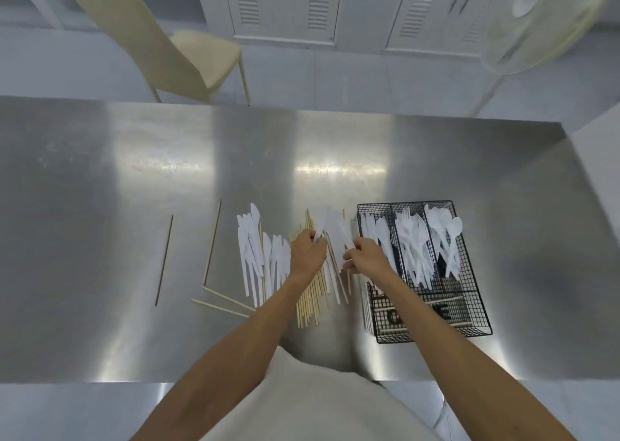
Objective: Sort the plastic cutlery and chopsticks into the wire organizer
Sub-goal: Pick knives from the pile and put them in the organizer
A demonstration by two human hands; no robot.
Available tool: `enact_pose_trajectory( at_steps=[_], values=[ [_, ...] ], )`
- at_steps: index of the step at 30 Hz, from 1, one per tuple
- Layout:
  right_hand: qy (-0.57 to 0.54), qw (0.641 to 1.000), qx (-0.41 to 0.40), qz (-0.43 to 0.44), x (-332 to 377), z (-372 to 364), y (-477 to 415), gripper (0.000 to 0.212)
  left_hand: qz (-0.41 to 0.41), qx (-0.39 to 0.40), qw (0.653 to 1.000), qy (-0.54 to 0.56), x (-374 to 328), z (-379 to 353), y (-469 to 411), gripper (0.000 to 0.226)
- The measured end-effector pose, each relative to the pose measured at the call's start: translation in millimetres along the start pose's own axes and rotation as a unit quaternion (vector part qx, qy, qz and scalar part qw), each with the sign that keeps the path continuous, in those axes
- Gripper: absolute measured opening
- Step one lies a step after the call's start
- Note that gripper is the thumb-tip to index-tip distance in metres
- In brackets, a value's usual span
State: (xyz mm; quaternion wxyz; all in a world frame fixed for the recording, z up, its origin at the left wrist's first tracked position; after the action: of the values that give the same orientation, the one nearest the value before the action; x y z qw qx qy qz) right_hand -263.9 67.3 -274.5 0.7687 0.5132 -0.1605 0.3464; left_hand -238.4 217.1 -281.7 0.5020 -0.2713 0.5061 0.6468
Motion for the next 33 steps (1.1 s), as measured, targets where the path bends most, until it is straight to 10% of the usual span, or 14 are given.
enact_pose_trajectory(
  at_steps=[24, 33],
  values=[
    [0.022, 0.998, 0.053, -0.009, -17, 17, -17, 0.02, 0.15, -0.061, 0.978, -0.131, 22, -38, 6, 0.018],
    [-0.011, 0.998, 0.058, -0.017, -16, 24, -17, 0.016, 0.116, -0.091, 0.989, -0.027, 16, -38, 9, 0.015]
  ],
)
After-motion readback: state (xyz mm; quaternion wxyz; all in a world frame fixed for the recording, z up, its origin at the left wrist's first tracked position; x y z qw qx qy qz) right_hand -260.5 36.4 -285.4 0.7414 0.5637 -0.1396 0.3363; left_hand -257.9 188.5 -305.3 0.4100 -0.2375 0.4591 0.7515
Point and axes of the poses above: each hand's wrist, its own y-axis away from the middle knuckle, its own z-axis out of the back of the hand, x = y × z, the point moved 3 cm from there along -y, towards the middle knuckle, and after that the axes turned 5 degrees about -z, right-handed, at the moved point
